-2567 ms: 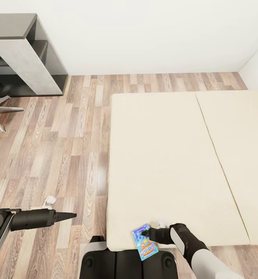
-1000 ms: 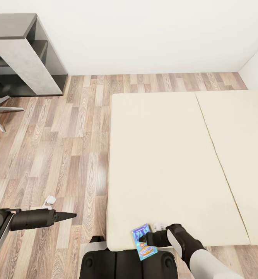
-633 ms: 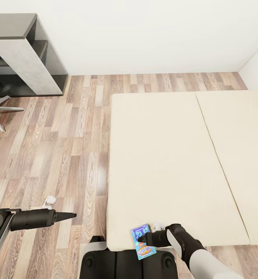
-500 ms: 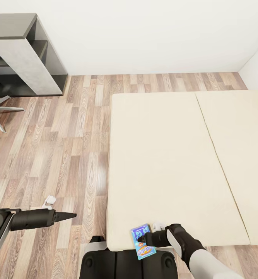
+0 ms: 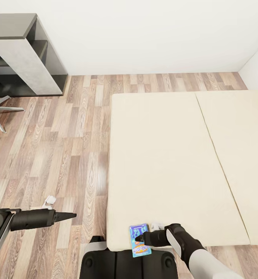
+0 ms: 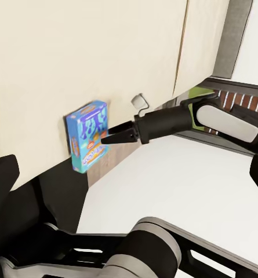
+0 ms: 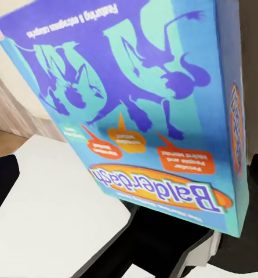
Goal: Put all the toys in the child's room - the three board games (two on the bed and one on the table), the two jigsaw puzzles on the table, and the tennis ball on the table - inside the toy box on the table in the child's room.
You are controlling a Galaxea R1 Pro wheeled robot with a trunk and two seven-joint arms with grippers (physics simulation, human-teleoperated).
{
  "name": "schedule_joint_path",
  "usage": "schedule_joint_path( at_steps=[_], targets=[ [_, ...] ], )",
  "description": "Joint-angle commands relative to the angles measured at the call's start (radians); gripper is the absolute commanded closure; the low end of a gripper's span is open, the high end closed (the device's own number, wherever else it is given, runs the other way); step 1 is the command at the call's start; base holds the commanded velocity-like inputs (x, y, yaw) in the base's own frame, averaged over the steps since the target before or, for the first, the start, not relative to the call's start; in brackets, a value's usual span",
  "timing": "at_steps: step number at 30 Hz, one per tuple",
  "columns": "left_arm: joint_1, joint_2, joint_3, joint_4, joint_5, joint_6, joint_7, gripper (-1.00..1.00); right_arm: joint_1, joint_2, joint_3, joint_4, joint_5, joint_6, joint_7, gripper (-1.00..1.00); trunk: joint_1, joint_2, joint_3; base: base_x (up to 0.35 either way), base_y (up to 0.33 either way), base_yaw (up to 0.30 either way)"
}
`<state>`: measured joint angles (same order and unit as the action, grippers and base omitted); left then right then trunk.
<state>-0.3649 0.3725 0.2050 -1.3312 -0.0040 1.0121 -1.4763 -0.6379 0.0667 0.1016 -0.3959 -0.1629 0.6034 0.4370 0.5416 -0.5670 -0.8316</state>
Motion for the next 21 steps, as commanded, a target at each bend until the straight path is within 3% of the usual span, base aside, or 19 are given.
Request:
schedule_joint_path(
  at_steps=[1,6,12,21],
  targets=[
    [0.0,0.0,0.0,0.0,-0.001,0.01,-0.004,-1.0,0.0,-0.001,0.006,-0.001,-0.01,0.006,-0.001,-1.0,0.0,-0.001,-0.001,0.0,0.0,0.0],
    [0.0,0.0,0.0,0.0,-0.001,0.011,-0.004,-1.0,0.0,0.002,0.006,-0.002,-0.01,0.006,0.001,-1.0,0.0,-0.001,-0.001,0.0,0.0,0.0],
    [0.0,0.0,0.001,0.0,-0.001,0.011,-0.004,-1.0,0.0,0.034,0.006,-0.006,-0.009,0.005,0.003,-1.0,0.0,-0.001,-0.001,0.0,0.0,0.0],
    [0.0,0.0,0.001,0.0,-0.001,0.011,-0.004,-1.0,0.0,0.051,0.006,-0.012,-0.01,0.003,0.002,-1.0,0.0,-0.001,-0.001,0.0,0.0,0.0]
  ],
)
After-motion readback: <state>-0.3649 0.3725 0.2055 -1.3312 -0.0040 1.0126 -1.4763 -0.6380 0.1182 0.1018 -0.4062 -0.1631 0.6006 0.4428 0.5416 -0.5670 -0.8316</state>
